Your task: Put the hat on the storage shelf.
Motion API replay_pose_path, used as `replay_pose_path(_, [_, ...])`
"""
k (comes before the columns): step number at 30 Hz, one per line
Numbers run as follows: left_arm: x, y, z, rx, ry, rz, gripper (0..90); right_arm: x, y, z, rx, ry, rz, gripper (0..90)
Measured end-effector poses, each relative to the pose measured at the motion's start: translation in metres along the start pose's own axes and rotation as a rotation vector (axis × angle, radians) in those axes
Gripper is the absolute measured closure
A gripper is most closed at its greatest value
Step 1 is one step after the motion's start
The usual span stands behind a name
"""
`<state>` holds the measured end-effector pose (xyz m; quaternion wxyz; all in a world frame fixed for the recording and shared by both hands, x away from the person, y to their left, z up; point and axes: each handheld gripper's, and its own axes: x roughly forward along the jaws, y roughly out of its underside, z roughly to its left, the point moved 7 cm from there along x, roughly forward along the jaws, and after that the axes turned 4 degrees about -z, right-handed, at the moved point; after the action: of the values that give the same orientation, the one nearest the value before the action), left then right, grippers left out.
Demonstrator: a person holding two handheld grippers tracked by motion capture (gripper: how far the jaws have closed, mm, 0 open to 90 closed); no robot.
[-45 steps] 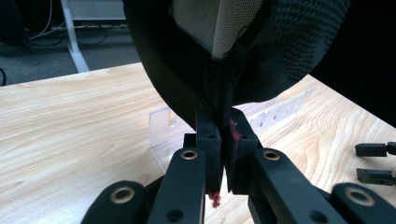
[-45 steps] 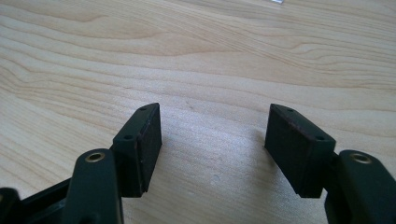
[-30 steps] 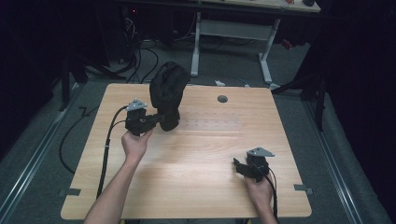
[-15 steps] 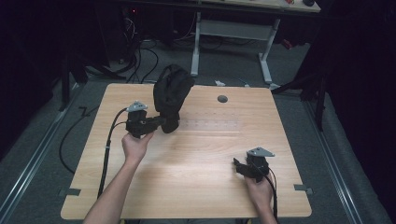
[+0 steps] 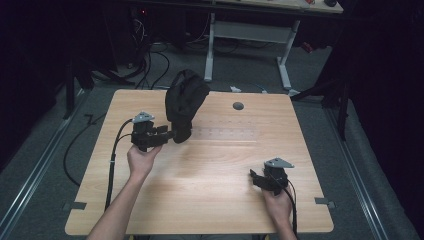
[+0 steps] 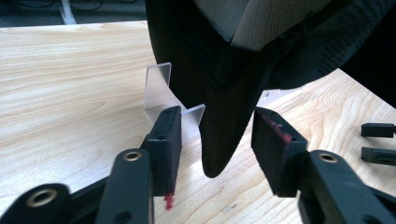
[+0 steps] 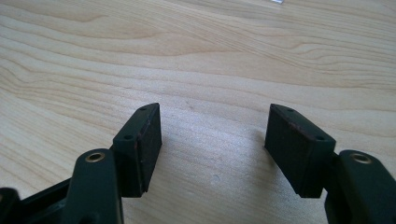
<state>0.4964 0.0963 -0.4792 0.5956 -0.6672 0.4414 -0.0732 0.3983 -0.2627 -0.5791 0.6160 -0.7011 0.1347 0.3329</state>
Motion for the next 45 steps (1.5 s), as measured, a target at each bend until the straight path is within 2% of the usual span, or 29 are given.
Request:
replay_pose_path(6, [-0.006, 0.004, -0.001, 0.018, 0.018, 0.019, 46.0, 0.000, 0.000, 0.000, 0.001, 0.000, 0.000, 36.4])
replay_pose_path(15, [-0.020, 0.006, 0.000, -0.005, 0.038, 0.016, 38.1, 0.000, 0.000, 0.000, 0.000, 0.000, 0.000, 36.4])
replay_pose_path(17, [-0.023, 0.007, 0.001, -0.008, 0.038, 0.018, 37.8, 0.000, 0.000, 0.000, 0.001, 0.000, 0.000, 36.4])
replay_pose_path(20, [-0.029, 0.008, 0.003, -0.007, 0.010, 0.015, 37.6, 0.000, 0.000, 0.000, 0.000, 0.000, 0.000, 36.3])
replay_pose_path(23, [-0.033, 0.010, 0.004, -0.007, 0.001, 0.013, 37.5, 0.000, 0.000, 0.000, 0.001, 0.000, 0.000, 36.3])
replay_pose_path(33, [-0.047, 0.018, 0.002, -0.019, 0.013, 0.003, 38.4, 0.000, 0.000, 0.000, 0.001, -0.001, 0.000, 36.2])
replay_pose_path(45, [-0.061, 0.027, -0.007, 0.019, 0.009, -0.002, 39.9, 0.000, 0.000, 0.000, -0.003, -0.001, 0.000, 36.1])
